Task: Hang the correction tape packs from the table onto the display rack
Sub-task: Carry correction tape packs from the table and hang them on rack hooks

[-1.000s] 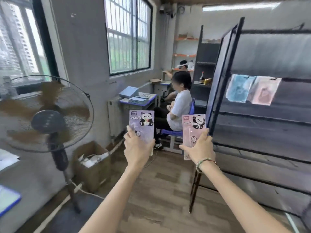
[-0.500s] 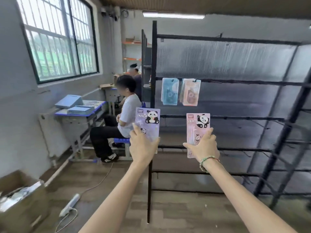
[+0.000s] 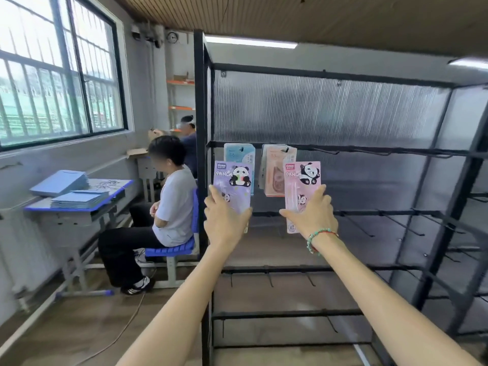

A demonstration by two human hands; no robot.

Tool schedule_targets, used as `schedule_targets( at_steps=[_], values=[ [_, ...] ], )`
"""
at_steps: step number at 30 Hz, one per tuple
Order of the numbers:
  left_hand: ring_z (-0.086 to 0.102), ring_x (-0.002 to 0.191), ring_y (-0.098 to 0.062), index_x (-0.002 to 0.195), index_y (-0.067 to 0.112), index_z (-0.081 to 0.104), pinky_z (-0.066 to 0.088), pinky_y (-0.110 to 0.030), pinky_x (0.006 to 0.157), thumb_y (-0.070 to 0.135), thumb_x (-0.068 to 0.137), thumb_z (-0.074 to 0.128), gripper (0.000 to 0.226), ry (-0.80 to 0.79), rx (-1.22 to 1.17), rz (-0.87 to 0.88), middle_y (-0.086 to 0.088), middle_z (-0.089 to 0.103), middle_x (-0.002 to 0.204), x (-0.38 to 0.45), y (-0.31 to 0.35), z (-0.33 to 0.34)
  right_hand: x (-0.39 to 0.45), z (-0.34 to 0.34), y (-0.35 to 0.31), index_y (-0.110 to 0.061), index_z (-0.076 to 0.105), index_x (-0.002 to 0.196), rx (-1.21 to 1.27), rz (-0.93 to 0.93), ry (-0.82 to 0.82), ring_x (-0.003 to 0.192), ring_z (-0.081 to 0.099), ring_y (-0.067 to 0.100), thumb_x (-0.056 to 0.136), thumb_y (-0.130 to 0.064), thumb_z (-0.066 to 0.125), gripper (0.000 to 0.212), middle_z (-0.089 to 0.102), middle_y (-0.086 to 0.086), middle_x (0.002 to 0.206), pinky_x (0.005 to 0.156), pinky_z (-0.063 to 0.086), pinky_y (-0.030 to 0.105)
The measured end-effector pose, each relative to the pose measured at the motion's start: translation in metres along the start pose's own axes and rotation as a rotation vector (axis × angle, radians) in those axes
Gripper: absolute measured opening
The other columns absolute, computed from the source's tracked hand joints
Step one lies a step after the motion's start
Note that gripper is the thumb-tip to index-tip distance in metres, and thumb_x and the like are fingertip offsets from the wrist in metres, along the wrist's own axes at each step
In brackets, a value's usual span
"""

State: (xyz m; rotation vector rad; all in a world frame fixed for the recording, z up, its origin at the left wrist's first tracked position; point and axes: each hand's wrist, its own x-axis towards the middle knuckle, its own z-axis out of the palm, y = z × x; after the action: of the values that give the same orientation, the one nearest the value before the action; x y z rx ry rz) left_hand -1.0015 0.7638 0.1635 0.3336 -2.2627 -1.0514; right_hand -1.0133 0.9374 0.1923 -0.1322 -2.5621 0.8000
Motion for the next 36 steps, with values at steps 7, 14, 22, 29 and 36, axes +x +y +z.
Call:
schedule_targets(
  at_steps=[7, 14, 22, 29, 36],
  values=[
    [0.039, 0.129, -0.036, 0.153, 0.008, 0.006, 0.045, -0.05, 0.095, 0.044, 0.08, 0.073, 0.105, 0.038, 0.037, 0.04, -0.019, 0.031, 0.144, 0.068, 0.013, 0.033, 0.072, 0.02, -0.009, -0.005, -0.001, 0.151, 0.002, -0.051, -0.017, 0.133, 0.034, 0.033, 0.068, -0.059, 0.075, 0.124, 0.028, 0.017, 0.146, 0.093, 0.044, 0.048],
    [0.041, 0.128, -0.033, 0.153, 0.009, 0.002, 0.046, -0.045, 0.094, 0.048, 0.081, 0.07, 0.107, 0.047, 0.083, 0.024, -0.016, 0.029, 0.147, 0.09, 0.011, 0.053, 0.108, 0.031, -0.014, -0.005, -0.002, 0.151, -0.011, -0.111, -0.041, 0.133, 0.034, 0.032, 0.071, -0.057, 0.074, 0.122, 0.027, 0.016, 0.147, 0.093, 0.044, 0.046],
    [0.044, 0.125, -0.032, 0.154, 0.01, 0.003, 0.045, -0.043, 0.091, 0.049, 0.079, 0.072, 0.109, 0.071, 0.078, 0.037, -0.014, 0.035, 0.141, 0.095, 0.016, 0.069, 0.12, 0.041, -0.006, -0.006, -0.003, 0.15, -0.039, -0.162, -0.026, 0.13, 0.037, 0.032, 0.071, -0.059, 0.072, 0.121, 0.03, 0.016, 0.143, 0.089, 0.046, 0.045],
    [0.045, 0.124, -0.032, 0.153, 0.009, 0.004, 0.045, -0.045, 0.091, 0.05, 0.078, 0.073, 0.11, 0.075, 0.077, 0.028, -0.014, 0.035, 0.141, 0.098, 0.013, 0.076, 0.12, 0.046, -0.003, -0.006, -0.004, 0.15, -0.085, -0.188, -0.024, 0.129, 0.037, 0.031, 0.071, -0.061, 0.071, 0.122, 0.03, 0.015, 0.144, 0.089, 0.047, 0.045],
    [0.043, 0.127, -0.033, 0.153, 0.007, 0.003, 0.045, -0.045, 0.093, 0.048, 0.079, 0.073, 0.11, 0.071, 0.066, 0.034, -0.015, 0.033, 0.143, 0.099, 0.012, 0.08, 0.123, 0.044, -0.001, -0.006, -0.003, 0.15, -0.096, -0.184, -0.034, 0.13, 0.037, 0.031, 0.069, -0.062, 0.072, 0.124, 0.03, 0.016, 0.144, 0.09, 0.046, 0.045]
  ],
)
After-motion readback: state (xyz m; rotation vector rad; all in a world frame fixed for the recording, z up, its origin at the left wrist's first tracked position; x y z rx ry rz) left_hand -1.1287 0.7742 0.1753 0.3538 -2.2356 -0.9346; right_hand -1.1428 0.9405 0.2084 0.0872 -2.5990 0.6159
